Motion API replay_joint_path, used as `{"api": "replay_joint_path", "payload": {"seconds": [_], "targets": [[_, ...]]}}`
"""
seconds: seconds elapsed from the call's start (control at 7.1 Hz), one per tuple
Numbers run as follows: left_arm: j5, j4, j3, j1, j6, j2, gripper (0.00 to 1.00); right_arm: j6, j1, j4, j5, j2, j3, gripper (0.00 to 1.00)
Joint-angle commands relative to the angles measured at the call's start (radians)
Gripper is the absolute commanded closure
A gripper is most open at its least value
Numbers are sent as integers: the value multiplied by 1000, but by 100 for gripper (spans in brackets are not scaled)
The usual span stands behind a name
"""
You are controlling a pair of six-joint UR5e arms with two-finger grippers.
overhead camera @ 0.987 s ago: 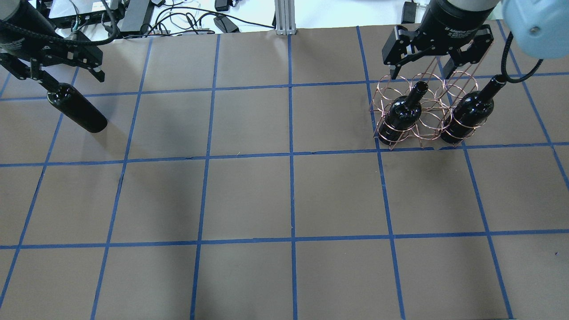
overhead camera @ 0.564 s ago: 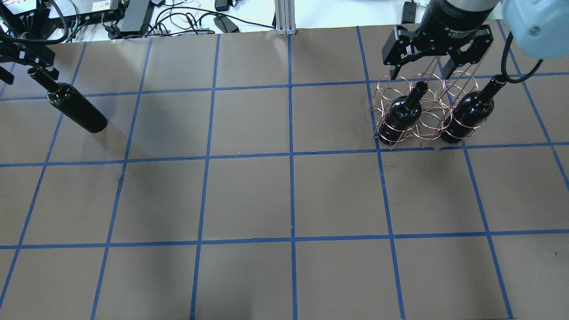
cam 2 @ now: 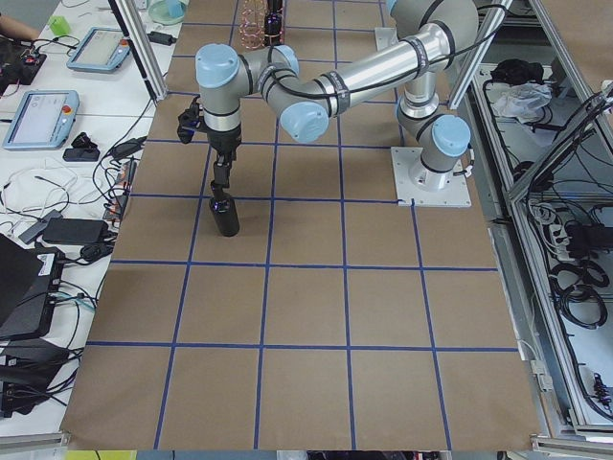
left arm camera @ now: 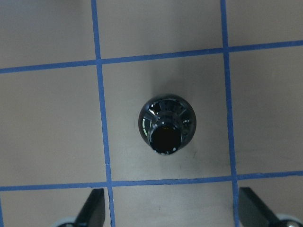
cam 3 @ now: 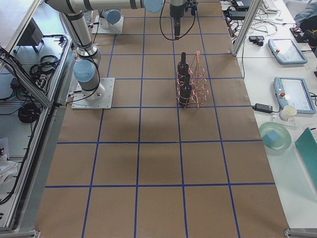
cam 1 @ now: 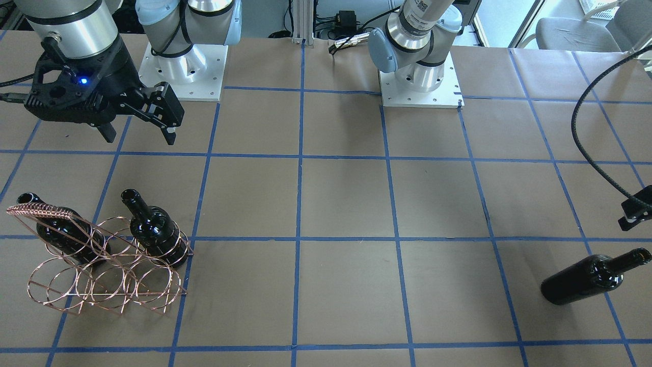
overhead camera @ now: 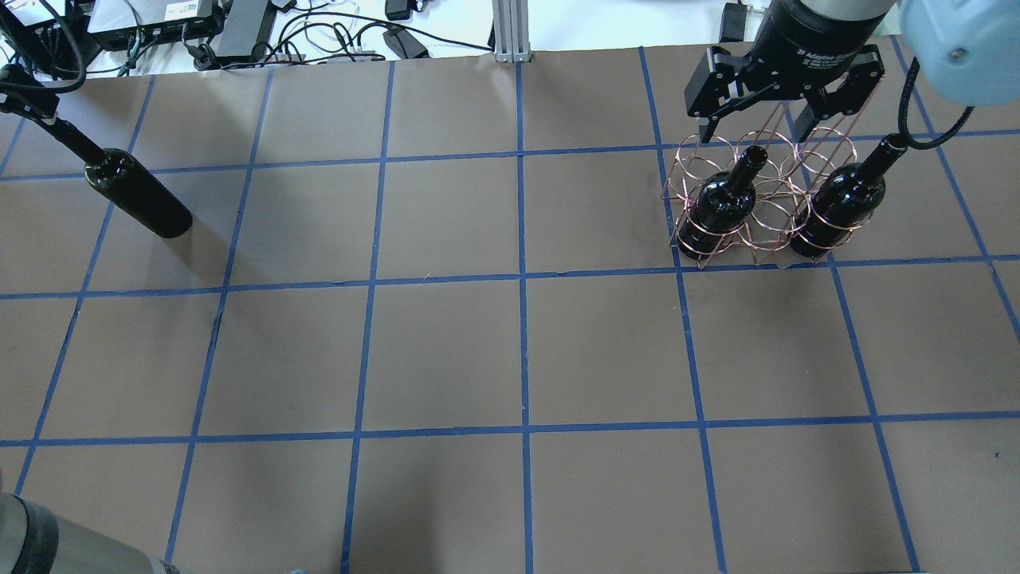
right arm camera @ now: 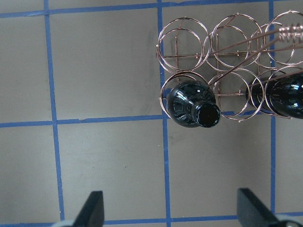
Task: Place wine into wine basket
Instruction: 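Hold the black wine bottle upright in the left gripper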
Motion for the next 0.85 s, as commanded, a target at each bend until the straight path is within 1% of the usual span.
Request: {"api": "replay_joint_path", "payload": {"seconds": [0.0, 0.14, 0.28, 0.42, 0.56, 0.7], "targets": [[-38, 36, -2, 2, -10, -64, 0, 1, 0, 0, 0, 0, 0, 0], [-42, 75, -3, 1, -7, -79, 2, 1, 0, 0, 0, 0, 0, 0], [-43, 80, -3, 1, -7, -84, 6, 1, 0, 0, 0, 0, 0, 0], [-44, 80, -3, 1, -10, -92, 6, 1, 0, 0, 0, 0, 0, 0], [-82, 80, -3, 1, -28, -99, 14, 1, 0, 0, 0, 0, 0, 0], [-84, 82, -3, 1, -28, -104, 23, 2, 1, 0, 0, -2, 0, 0]]}}
